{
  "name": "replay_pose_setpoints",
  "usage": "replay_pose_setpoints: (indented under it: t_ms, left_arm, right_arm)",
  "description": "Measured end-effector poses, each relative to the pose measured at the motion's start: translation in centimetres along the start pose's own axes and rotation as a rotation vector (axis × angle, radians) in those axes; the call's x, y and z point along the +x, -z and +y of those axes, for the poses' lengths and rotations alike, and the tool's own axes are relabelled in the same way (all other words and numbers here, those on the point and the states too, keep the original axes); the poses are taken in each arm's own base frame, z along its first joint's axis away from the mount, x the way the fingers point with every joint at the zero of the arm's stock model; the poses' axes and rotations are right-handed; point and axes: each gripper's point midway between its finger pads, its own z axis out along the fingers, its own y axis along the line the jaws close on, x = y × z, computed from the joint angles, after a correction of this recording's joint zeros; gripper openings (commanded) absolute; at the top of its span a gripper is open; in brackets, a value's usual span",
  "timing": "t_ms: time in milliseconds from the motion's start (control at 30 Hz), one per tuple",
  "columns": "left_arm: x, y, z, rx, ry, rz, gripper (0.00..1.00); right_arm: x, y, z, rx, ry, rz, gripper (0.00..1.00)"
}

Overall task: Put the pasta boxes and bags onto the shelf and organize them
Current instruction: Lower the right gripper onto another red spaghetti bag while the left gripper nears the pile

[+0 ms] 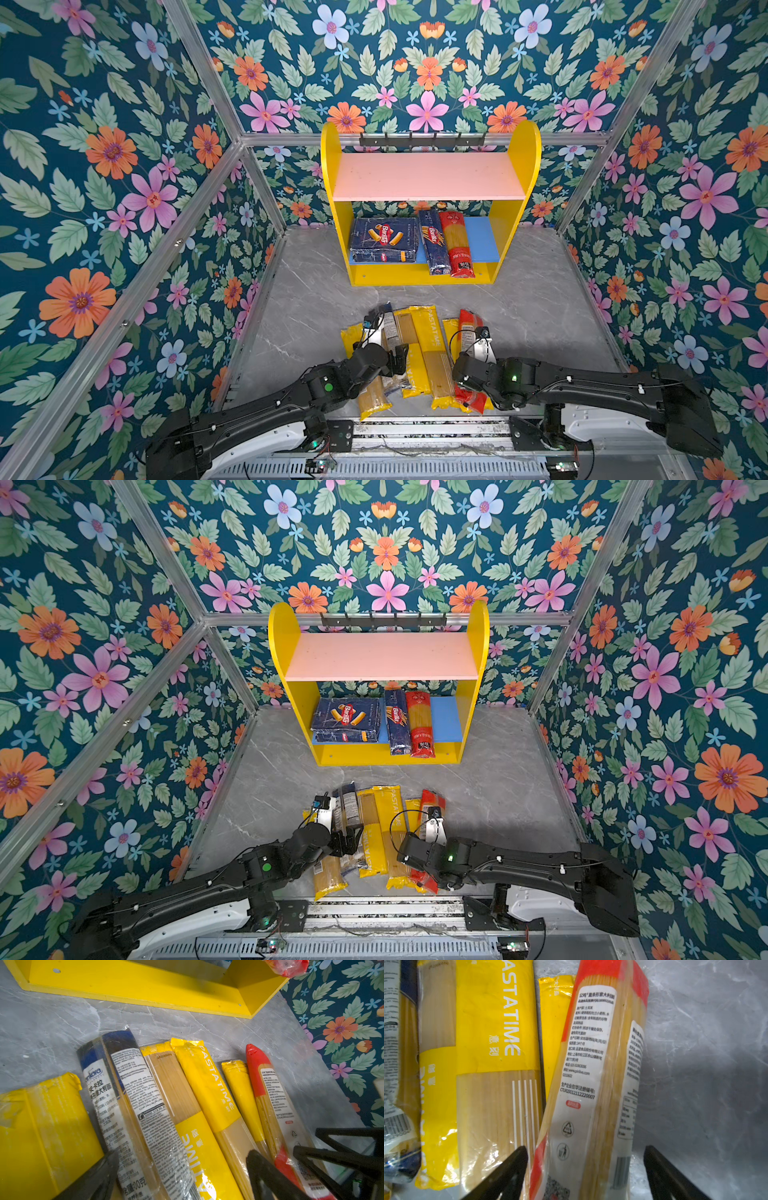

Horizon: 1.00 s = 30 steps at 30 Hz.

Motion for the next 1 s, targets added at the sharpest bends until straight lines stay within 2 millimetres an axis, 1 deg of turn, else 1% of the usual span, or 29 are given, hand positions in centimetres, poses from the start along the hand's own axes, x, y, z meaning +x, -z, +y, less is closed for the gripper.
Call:
replay_pose_setpoints:
  t_ms: [300, 500, 633, 700, 767, 833, 900, 1000]
  left_arm:
    - [0.2, -0.3, -1.4, 0.025, -0.02, -0.001, 0.98]
    - [-0.5, -0.5, -2.7, 0.045, -0.039, -0.011, 0.99]
    - [-0.5, -0.8, -3.5, 0.06, -0.057, -0.001, 0.99]
    - [-0.5, -1.0, -3.7, 0.064, -0.069, 0.005, 0.98]
    - [-0.5, -1.1, -4.0, 0.068, -0.075, 0.01, 0.99]
    - [-0.6, -1.1, -4.4, 0.078, -0.074, 0.009, 0.99]
    - [-0.8, -1.1, -4.6, 0.083, -0.075, 0.006, 0.99]
    - [-1.1, -1.0, -4.9, 0.089, -0.083, 0.002, 0.99]
  right_arm:
    - [1.5, -1.4, -0.6, 0.001, -0.052, 0.018, 0.88]
    - [2.0, -1.9, -0.5, -0.024, -0.086, 0.016, 0.88]
    - [2.1, -2.2, -0.5, -0.03, -0.093, 0.016, 0.87]
    - [2.2, -2.3, -0.4, -0.035, -0.098, 0.017, 0.85]
    - [2.3, -2.4, -0.4, -0.039, -0.101, 0.018, 0.78]
    - [2.3, -2.5, -0.3, -0.04, -0.105, 0.018, 0.66]
    - [2.3, -2.5, -0.4, -0.035, -0.108, 0.017, 0.56]
    - [2.1, -2.3, -0.5, -0.027, -0.112, 0.013, 0.45]
